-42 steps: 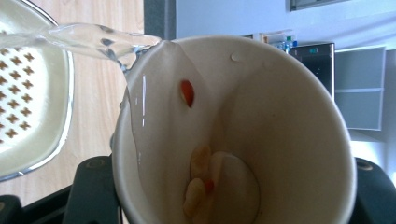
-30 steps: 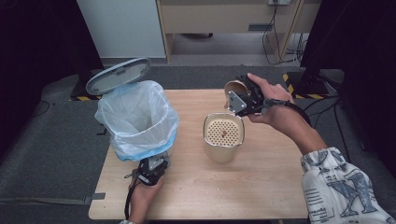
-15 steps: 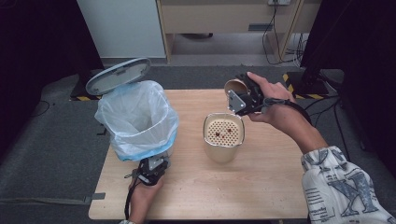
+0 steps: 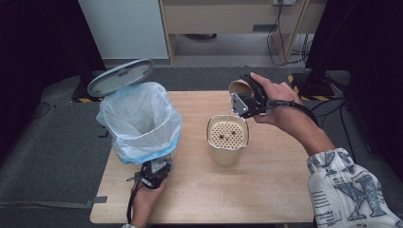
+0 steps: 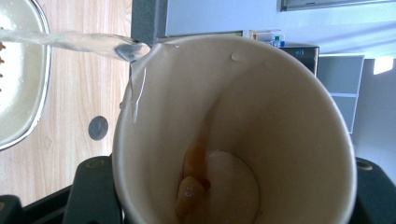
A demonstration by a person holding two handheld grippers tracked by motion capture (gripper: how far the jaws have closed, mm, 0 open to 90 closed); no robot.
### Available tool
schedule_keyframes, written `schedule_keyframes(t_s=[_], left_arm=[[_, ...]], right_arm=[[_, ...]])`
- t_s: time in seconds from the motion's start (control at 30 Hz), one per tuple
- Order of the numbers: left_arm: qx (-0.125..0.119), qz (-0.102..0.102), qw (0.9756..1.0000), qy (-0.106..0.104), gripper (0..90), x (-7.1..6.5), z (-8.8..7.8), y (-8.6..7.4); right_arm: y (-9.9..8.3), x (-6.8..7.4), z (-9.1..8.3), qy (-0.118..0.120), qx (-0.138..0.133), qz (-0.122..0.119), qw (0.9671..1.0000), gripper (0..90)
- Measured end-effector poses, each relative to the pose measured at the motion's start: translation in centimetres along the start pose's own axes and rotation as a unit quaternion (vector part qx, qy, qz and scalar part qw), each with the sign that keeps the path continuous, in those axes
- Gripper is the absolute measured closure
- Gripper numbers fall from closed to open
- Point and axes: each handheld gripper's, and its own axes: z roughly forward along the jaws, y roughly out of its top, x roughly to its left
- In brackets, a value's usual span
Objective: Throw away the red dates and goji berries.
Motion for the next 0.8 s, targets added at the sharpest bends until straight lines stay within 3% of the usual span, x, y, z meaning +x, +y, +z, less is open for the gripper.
schedule_keyframes(t_s=[0.37, 0.8], left_arm=[[0.001, 0.000, 1.0000, 0.000, 87.2, 0.00, -0.01, 0.00], [0.001, 0.001, 1.0000, 0.000, 87.2, -0.01, -0.02, 0.01]], right_arm=[[0.12, 0.05, 0.01, -0.005, 0.006, -0.017, 0.9998, 36.4], [0.06, 0.00, -0.07, -0.007, 0.006, -0.017, 0.9998, 36.4]])
